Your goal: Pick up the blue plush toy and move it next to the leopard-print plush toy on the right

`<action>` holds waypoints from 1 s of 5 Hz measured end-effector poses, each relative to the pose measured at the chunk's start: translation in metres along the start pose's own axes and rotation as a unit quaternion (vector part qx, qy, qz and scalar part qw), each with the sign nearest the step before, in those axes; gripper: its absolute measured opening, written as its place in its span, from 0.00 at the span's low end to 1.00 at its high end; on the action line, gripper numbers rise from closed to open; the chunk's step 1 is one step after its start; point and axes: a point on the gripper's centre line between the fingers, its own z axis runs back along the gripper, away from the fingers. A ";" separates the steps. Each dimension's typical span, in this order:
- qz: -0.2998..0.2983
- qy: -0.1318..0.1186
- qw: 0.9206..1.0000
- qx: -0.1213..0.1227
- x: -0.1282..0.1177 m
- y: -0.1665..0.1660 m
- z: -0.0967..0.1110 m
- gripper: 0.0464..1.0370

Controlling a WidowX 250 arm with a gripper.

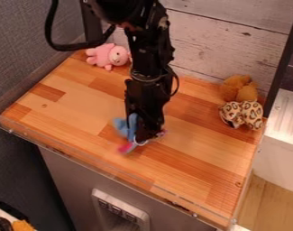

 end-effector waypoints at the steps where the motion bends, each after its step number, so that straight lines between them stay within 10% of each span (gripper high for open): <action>1: -0.025 0.001 1.000 0.004 -0.001 -0.001 0.000 0.32; 3: 0.003 0.023 1.000 -0.017 -0.008 -0.007 0.020 0.32; 5: 0.195 0.018 0.980 -0.028 -0.016 -0.008 0.087 0.32</action>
